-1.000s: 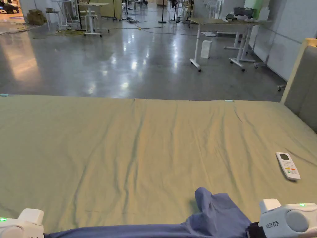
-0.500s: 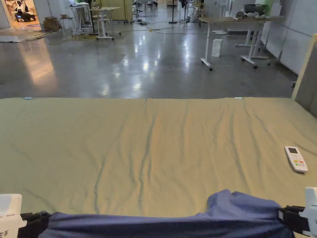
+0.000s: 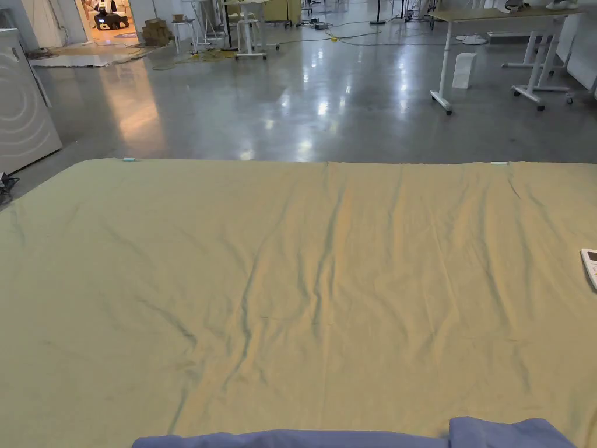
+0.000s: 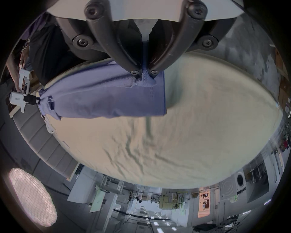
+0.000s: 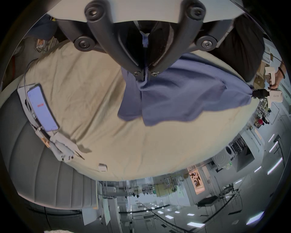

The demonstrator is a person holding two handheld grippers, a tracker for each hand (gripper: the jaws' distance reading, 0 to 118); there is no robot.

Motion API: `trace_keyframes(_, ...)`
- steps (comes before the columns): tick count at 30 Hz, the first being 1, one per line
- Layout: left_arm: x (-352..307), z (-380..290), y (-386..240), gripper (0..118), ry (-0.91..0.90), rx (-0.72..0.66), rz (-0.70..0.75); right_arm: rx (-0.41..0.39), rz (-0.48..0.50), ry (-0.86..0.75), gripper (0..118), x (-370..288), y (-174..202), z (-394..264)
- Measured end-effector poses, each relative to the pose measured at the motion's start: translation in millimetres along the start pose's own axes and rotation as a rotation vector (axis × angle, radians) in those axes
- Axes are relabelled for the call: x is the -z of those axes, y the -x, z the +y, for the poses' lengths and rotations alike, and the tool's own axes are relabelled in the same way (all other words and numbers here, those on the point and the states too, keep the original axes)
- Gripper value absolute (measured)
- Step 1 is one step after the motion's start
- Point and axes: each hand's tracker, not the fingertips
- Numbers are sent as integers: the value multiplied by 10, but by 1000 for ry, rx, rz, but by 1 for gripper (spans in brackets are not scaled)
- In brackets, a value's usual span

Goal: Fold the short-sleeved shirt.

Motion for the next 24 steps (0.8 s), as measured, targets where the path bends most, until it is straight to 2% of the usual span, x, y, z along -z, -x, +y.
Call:
trace_keyframes(1, 67, -38, 12, 14, 14, -37, 35, -9, -4, 2, 12, 22, 50, -7)
trace_keyframes(2, 87, -55, 7, 21, 11, -70, 58, -11, -22, -4, 29, 42, 67, -46)
trace_keyframes(3, 57, -68, 14, 35, -49, -113, 54, -14, -43, -23, 54, 45, 76, -87)
trace_keyframes(4, 2, -58, 1, 56, -73, -140, 53, -4, -41, -36, 65, 90, -28, -162)
trace_keyframes(5, -32, -36, -7, 76, -72, -150, 83, 14, -46, -48, 67, 119, -121, -217)
trace_keyframes(6, -84, -15, -12, 89, -76, -137, 104, 42, -54, -60, 67, 62, -151, -218)
trace_keyframes(8, -358, 60, -42, 88, -146, -94, 109, 63, -74, -111, 67, -128, -178, -197)
trace_keyframes(10, -670, 167, -143, 88, -236, -58, 104, 28, -105, -197, 67, -502, -23, -129)
trace_keyframes(12, -1060, 289, -337, 88, -294, -38, 42, 2, -102, -281, 67, -811, 81, -21)
trace_keyframes(14, -1383, 358, -615, 88, -407, -1, 48, -36, -91, -360, 67, -1156, 301, 137)
trace_keyframes(16, -1648, 423, -865, 88, -534, 96, 63, -68, -84, -470, 67, -1444, 550, 263)
trace_keyframes(18, -1880, 416, -1211, 88, -666, 191, 111, -94, -73, -558, 67, -1564, 673, 297)
trace_keyframes(21, -2005, 323, -1590, 87, -792, 253, 148, -129, -31, -642, 67, -1687, 997, 381)
trace_keyframes(23, -2016, 252, -1847, 79, -799, 267, 140, -134, -2, -658, 67, -1699, 1188, 406)
trace_keyframes(24, -2014, 215, -1942, 67, -804, 268, 130, -136, 14, -666, 66, -1700, 1260, 411)
